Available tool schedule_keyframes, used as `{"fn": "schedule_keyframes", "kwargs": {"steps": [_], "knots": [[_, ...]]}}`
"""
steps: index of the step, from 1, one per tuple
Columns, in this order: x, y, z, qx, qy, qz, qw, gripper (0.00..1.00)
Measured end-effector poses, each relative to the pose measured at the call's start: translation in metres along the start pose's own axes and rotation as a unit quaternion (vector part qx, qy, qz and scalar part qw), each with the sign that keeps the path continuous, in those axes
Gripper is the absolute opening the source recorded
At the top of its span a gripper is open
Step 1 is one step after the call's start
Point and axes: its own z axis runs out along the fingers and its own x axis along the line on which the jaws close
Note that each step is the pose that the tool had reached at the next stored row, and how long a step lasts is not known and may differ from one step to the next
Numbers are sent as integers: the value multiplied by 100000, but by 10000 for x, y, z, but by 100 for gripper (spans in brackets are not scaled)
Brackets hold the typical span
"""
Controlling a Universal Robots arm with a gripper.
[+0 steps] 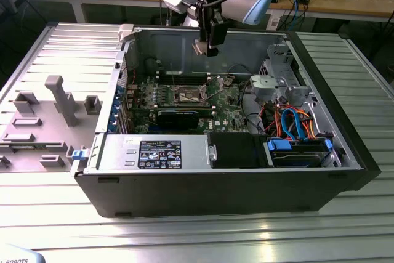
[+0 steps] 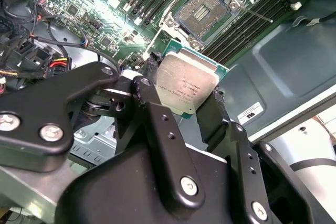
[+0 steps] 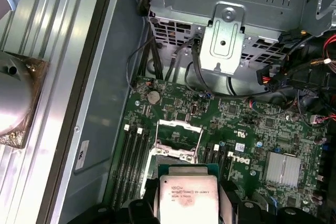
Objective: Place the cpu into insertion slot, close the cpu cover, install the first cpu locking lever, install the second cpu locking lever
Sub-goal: 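Place the cpu into insertion slot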
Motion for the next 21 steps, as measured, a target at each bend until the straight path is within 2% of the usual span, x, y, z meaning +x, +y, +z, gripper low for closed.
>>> {"fn": "schedule_keyframes", "kwargs": {"steps": [13,17,21], "knots": [[0,0,1,-4,-19,194,100000,54],[0,-1,9,-33,-153,1727,99985,54],[0,-2,22,-67,-375,4021,99918,54]]}}
